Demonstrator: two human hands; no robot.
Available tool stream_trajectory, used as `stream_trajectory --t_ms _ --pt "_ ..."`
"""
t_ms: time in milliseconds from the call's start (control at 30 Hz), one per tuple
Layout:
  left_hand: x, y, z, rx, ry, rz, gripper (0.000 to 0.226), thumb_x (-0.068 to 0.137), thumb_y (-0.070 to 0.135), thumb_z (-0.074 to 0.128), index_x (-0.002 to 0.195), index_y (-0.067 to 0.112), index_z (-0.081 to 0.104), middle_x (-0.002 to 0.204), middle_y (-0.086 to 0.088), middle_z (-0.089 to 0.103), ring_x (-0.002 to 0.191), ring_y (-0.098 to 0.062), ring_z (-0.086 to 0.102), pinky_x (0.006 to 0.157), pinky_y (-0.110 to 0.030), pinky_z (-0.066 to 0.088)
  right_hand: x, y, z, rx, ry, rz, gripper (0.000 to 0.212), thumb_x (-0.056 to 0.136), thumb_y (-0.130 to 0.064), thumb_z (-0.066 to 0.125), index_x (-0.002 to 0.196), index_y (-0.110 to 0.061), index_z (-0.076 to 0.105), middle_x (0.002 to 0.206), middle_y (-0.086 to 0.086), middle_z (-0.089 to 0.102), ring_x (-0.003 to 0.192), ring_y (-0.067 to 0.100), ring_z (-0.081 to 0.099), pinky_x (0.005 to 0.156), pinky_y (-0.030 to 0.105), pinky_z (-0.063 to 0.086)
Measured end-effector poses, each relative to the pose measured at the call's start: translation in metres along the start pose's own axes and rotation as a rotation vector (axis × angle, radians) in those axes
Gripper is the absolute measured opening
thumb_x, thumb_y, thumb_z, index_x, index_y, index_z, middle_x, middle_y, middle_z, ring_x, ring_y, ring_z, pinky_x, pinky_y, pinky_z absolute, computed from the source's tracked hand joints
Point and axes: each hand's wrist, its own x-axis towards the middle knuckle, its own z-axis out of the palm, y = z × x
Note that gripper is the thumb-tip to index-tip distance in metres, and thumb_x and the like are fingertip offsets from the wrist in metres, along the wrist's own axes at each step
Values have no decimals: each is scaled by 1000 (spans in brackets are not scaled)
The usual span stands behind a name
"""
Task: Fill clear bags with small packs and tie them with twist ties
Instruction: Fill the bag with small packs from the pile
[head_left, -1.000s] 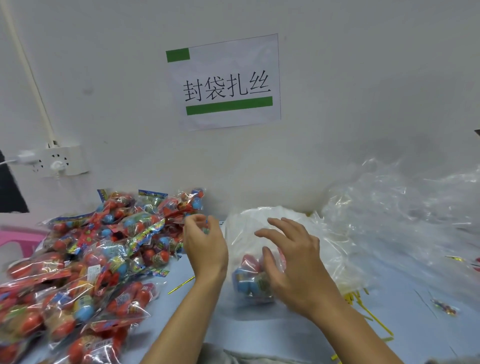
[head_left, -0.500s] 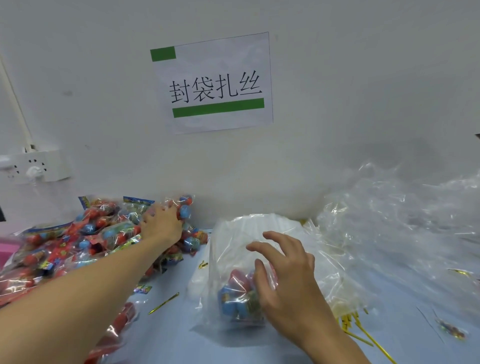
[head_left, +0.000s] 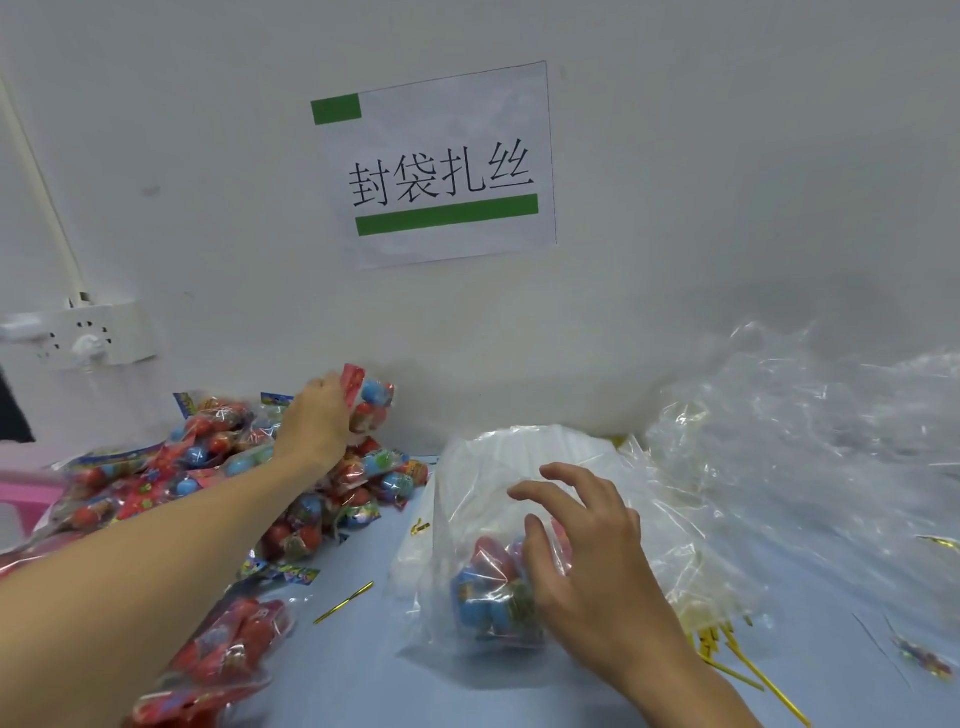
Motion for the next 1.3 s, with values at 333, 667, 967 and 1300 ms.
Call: stream_trajectory --t_ms 333,667,967,1300 --pt "0 24 -16 -423 228 -318 14 104 5 37 105 1 50 101 -14 51 88 -27 49 73 -38 42 0 0 -3 49 -7 18 29 98 -21 54 119 -39 65 127 -20 45 128 3 39 107 26 30" --pt "-68 102 -39 -1057 365 -607 23 105 16 40 84 13 48 76 1 49 63 -11 42 53 -21 35 -1 -15 -14 154 144 6 33 91 -17 54 122 -24 64 119 -12 58 113 10 54 104 38 44" --pt "-147 128 -51 -1204 472 -525 28 104 18 43 76 18 47 70 2 46 59 -12 38 56 -27 35 0 -16 -16 79 333 -154 62 87 3 65 140 -25 50 142 1 50 130 20 48 109 36 42" --pt "-163 127 -40 -1295 276 -279 24 103 12 50 84 19 64 69 12 65 61 6 57 59 -9 45 2 -15 -15 -77 213 -291 80 83 -1 66 150 -37 42 159 -2 33 138 21 41 113 30 34"
